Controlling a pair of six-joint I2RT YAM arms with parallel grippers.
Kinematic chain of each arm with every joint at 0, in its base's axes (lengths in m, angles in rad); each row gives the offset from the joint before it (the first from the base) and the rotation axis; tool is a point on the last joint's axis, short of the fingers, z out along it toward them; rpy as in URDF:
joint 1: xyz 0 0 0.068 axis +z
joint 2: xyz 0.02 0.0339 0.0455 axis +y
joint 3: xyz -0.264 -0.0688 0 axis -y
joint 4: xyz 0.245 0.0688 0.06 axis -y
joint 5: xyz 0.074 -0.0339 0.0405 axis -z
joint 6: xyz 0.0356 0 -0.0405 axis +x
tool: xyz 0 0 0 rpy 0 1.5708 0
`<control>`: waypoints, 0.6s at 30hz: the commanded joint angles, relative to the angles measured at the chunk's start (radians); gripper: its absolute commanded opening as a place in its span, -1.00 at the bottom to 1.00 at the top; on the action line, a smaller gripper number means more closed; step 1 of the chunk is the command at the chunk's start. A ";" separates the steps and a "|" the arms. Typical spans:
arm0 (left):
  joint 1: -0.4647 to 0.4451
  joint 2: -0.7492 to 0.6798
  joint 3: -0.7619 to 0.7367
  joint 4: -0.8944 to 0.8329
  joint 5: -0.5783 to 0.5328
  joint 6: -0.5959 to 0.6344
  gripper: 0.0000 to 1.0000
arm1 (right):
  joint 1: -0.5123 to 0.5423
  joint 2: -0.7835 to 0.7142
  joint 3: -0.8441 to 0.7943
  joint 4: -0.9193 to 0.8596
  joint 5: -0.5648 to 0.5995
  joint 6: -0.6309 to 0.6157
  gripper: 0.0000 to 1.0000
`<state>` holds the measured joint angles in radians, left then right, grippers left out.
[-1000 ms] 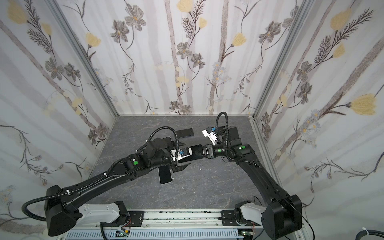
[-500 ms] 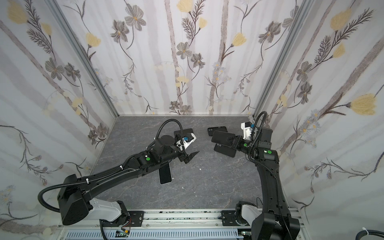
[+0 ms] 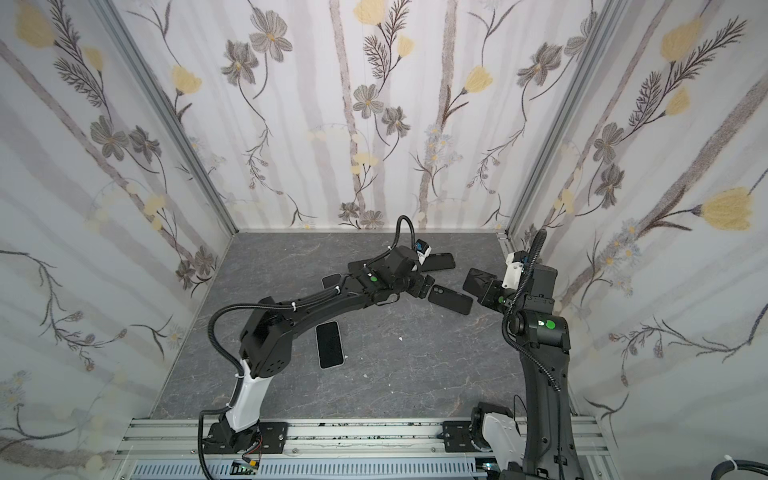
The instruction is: Put the phone into the phone case
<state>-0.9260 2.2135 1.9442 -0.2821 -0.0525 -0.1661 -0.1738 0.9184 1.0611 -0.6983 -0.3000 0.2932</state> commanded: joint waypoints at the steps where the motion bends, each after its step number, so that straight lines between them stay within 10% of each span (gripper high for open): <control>1: -0.001 0.125 0.166 -0.203 -0.026 -0.119 0.47 | 0.012 -0.031 -0.017 0.028 0.037 -0.024 -1.00; 7: -0.001 0.344 0.433 -0.347 -0.039 -0.151 0.24 | 0.022 -0.055 -0.095 0.087 -0.033 -0.008 -1.00; 18: -0.002 0.434 0.447 -0.302 -0.044 -0.127 0.10 | 0.025 -0.065 -0.161 0.125 -0.085 -0.003 -1.00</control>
<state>-0.9279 2.6347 2.3787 -0.6060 -0.0868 -0.2890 -0.1505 0.8589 0.9096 -0.6411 -0.3519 0.2871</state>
